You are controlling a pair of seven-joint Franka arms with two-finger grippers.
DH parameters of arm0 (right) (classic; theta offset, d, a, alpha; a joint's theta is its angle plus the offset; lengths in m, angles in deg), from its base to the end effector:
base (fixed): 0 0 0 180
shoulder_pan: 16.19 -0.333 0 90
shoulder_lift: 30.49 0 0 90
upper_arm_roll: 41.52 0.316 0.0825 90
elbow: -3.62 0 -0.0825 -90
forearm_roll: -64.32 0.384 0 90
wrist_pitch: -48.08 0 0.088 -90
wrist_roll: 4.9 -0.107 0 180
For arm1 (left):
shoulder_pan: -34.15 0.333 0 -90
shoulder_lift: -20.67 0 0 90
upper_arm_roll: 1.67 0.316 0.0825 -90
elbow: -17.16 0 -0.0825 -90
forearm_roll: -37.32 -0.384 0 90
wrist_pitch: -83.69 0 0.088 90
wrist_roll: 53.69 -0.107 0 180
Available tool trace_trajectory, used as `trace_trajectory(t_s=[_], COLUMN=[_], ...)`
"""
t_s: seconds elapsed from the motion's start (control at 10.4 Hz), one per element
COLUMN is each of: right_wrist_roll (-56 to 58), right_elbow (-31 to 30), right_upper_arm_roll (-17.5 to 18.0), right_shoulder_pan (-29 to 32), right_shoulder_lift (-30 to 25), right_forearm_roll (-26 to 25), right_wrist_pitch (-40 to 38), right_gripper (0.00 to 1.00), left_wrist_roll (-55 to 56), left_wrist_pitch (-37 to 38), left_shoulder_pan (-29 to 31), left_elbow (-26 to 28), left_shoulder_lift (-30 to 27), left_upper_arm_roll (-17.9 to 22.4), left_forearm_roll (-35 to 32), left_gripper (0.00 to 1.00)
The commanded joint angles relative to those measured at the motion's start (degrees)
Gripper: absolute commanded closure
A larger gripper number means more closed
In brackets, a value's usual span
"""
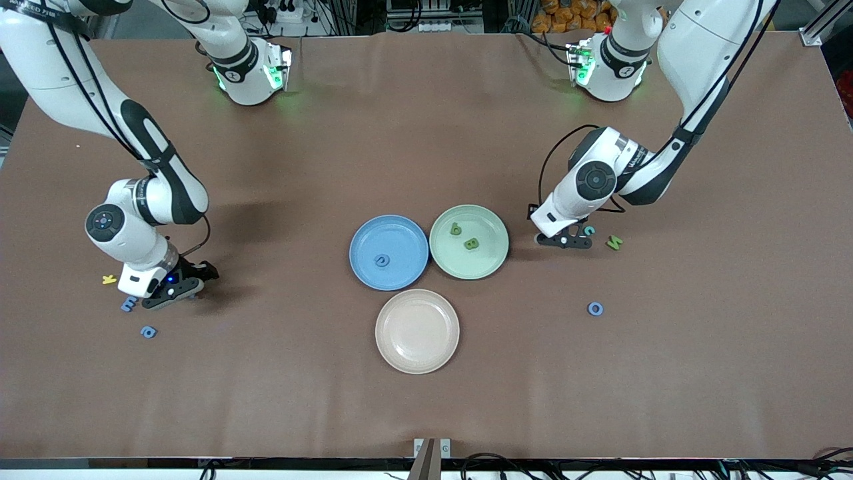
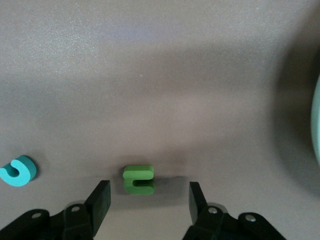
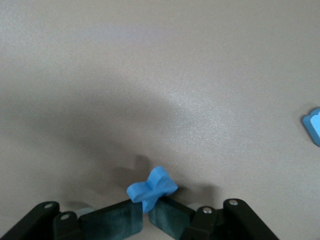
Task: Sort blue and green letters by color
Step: 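Grasp the green n with the left gripper while the right lifts cross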
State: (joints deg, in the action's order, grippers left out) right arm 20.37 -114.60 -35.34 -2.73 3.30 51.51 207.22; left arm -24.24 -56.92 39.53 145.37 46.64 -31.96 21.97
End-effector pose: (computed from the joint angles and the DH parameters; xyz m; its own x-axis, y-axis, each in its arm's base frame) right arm 0.5942 -0.0662 0.1561 0.8733 0.4776 0.0961 0.4694 -0.8777 0.0963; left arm 0.4715 -0.2313 0.1791 0.9789 -0.1152 -0.1687 -0.1159 -0.9932 0.0057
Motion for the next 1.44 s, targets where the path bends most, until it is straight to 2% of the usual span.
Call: trace_trajectory(t_s=[0.0, 0.1, 0.19, 0.38, 0.67, 0.96, 1.15, 1.35], right_wrist_roll=[-1.5, -1.5, -1.5, -1.5, -1.5, -1.6, -3.8, -10.4], right_elbow=[1.0, 1.4, 1.8, 1.9, 3.7, 4.0, 4.0, 4.0], right_upper_arm_roll=[0.8, 0.8, 0.8, 0.9, 1.0, 0.9, 0.9, 0.9], right_shoulder_pan=[0.7, 0.7, 0.6, 0.2, -1.8, -6.2, -11.2, -16.5], right_shoulder_lift=[-1.4, -1.4, -1.5, -2.3, -3.7, -5.2, -6.6, -7.7], right_forearm_roll=[-0.1, -0.1, 0.8, 2.9, 8.4, 15.3, 21.1, 22.0], right_wrist_pitch=[-2.9, -3.4, -3.5, -4.2, -8.6, -8.7, -9.1, -9.2], right_gripper=[0.95, 0.95, 0.95, 0.95, 0.95, 0.95, 0.96, 0.96], left_wrist_roll=[1.2, 1.2, 1.1, 1.1, 1.1, 1.2, 1.6, 1.6], left_wrist_pitch=[-1.1, -1.1, -1.1, -1.2, -1.6, -1.9, -2.2, -2.2], left_shoulder_pan=[1.1, 1.2, 1.3, 2.4, 2.4, 2.2, 1.7, 1.7], left_elbow=[1.0, 1.0, 1.0, 0.8, 0.6, 0.5, 0.5, 0.5], left_shoulder_lift=[-0.4, -0.1, 0.1, 0.6, 0.9, 1.5, 1.5, 1.5], left_upper_arm_roll=[-0.2, -0.2, -0.2, -0.2, -0.3, -0.2, -0.2, -0.3], left_forearm_roll=[-2.6, -3.5, -4.1, -5.1, -5.1, -5.1, -5.1, -5.1], left_gripper=[0.28, 0.29, 0.34, 0.34, 0.36, 0.45, 0.56, 0.63])
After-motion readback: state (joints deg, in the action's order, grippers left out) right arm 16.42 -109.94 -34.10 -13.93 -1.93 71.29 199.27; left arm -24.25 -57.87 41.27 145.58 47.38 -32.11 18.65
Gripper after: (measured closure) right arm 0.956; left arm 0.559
